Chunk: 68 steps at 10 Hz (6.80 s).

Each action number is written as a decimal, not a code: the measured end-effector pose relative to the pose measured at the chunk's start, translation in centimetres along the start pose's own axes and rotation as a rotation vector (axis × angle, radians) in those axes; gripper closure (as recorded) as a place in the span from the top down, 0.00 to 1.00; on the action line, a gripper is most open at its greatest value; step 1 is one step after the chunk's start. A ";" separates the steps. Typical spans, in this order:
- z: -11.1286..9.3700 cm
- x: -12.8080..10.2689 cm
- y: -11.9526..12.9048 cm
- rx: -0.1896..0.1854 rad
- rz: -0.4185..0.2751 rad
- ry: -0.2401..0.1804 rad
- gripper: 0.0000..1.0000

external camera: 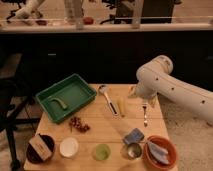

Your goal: Place apple in paper cup

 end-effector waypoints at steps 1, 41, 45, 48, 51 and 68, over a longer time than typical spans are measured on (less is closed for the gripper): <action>0.3 0.5 -0.8 0.008 -0.032 -0.002 0.80; 18.4 15.6 -0.1 -0.014 -0.164 -0.001 0.80; 19.2 15.6 -1.1 0.010 -0.208 0.017 0.80; 19.3 15.5 -1.7 0.052 -0.234 0.046 0.80; 20.2 15.6 -2.2 0.046 -0.283 0.088 0.80; 17.6 14.4 -3.8 -0.042 -0.344 -0.002 0.00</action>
